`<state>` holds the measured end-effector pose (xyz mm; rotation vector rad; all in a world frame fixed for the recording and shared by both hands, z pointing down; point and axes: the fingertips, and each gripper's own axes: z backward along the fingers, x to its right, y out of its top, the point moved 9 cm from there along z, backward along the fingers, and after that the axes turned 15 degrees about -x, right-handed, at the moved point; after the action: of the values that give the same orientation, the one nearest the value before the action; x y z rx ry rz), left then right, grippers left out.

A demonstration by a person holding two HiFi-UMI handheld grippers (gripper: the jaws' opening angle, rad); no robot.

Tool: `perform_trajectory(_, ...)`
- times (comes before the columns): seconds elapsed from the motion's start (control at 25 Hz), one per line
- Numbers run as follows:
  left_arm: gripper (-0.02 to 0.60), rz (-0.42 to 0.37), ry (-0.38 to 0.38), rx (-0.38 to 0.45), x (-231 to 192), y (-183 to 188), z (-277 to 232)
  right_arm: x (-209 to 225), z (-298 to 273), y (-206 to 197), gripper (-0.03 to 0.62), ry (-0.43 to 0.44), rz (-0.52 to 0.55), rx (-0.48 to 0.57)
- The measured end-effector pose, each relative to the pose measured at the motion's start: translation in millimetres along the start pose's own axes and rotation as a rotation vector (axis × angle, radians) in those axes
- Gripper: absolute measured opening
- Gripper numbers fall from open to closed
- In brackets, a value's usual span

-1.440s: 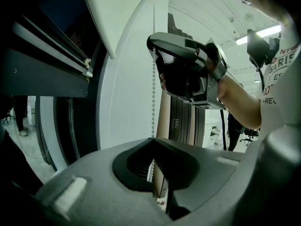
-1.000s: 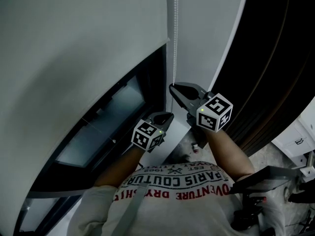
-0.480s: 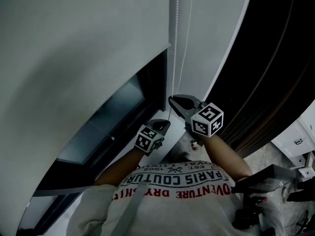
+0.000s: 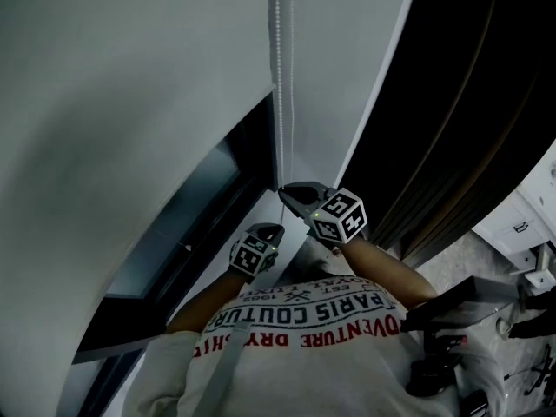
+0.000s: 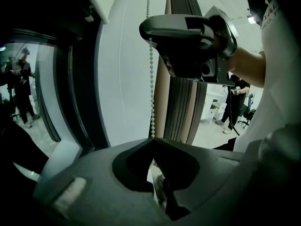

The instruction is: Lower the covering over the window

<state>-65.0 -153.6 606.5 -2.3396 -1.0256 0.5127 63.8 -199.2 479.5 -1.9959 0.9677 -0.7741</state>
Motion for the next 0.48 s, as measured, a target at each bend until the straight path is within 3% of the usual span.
perform_trajectory(0.28, 0.008, 0.015, 0.011, -0.121, -1, -32, -8, -1, -22, -28, 0.008, 0.031, -0.050, -0.102)
perform_trajectory(0.48, 0.009, 0.026, 0.028, -0.110, -5, -33, -7, 9, -20, -34, 0.008, 0.002, -0.078, -0.129)
